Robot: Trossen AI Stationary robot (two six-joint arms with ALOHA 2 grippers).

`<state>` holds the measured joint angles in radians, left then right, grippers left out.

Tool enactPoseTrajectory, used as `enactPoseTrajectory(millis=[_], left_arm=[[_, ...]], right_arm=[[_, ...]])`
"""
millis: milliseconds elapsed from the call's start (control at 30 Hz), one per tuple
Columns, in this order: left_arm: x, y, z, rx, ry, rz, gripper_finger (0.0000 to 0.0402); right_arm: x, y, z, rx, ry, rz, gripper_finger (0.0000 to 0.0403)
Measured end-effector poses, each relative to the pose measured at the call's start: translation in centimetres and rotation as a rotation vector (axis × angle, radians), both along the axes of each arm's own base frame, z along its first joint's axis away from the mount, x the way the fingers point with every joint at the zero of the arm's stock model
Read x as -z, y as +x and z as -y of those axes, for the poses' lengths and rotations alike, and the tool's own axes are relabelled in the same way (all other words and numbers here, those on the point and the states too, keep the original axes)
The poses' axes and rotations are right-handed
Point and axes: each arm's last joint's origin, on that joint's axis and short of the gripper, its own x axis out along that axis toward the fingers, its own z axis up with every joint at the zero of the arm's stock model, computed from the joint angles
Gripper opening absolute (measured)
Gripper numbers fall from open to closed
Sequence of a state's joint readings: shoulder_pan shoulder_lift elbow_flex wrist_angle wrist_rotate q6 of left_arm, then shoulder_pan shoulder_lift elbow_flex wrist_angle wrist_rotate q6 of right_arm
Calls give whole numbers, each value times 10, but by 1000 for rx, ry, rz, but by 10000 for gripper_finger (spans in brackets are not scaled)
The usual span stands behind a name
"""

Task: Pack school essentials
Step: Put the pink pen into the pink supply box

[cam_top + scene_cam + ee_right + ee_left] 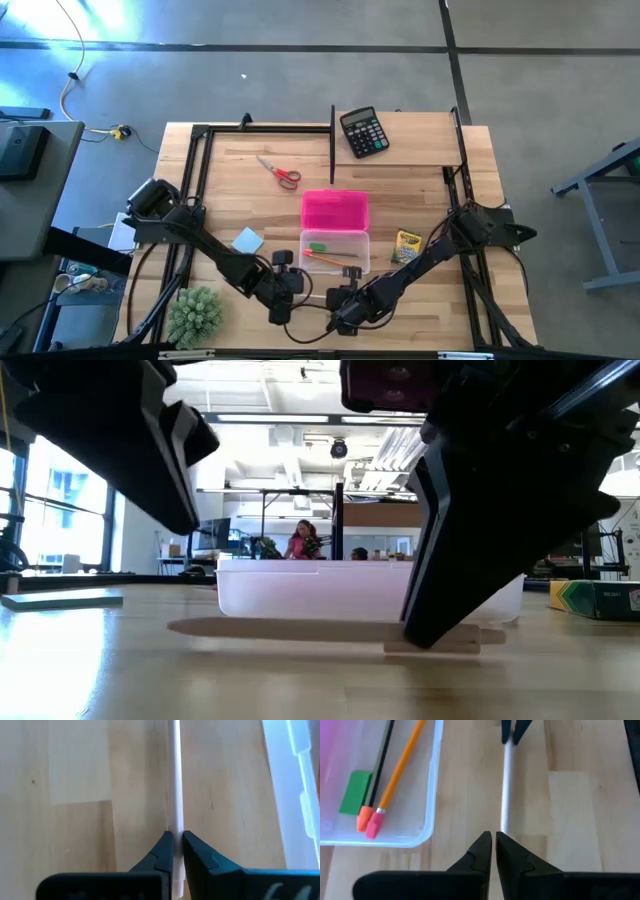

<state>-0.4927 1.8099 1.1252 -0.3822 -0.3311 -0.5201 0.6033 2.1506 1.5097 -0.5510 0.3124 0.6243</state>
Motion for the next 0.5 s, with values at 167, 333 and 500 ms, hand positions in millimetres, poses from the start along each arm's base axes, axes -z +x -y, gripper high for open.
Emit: enactPoseTrajectory(millis=[167, 333, 500], left_arm=[[-6, -4, -3, -7, 19, -9, 16], [-9, -7, -4, -6, 28, -26, 16], [-9, -10, -5, -5, 36, -50, 16]], right_arm=[[-7, -1, 1, 12, -8, 24, 15], [-19, -3, 4, 29, -37, 48, 15], [-33, -6, 15, 55, -90, 51, 16]])
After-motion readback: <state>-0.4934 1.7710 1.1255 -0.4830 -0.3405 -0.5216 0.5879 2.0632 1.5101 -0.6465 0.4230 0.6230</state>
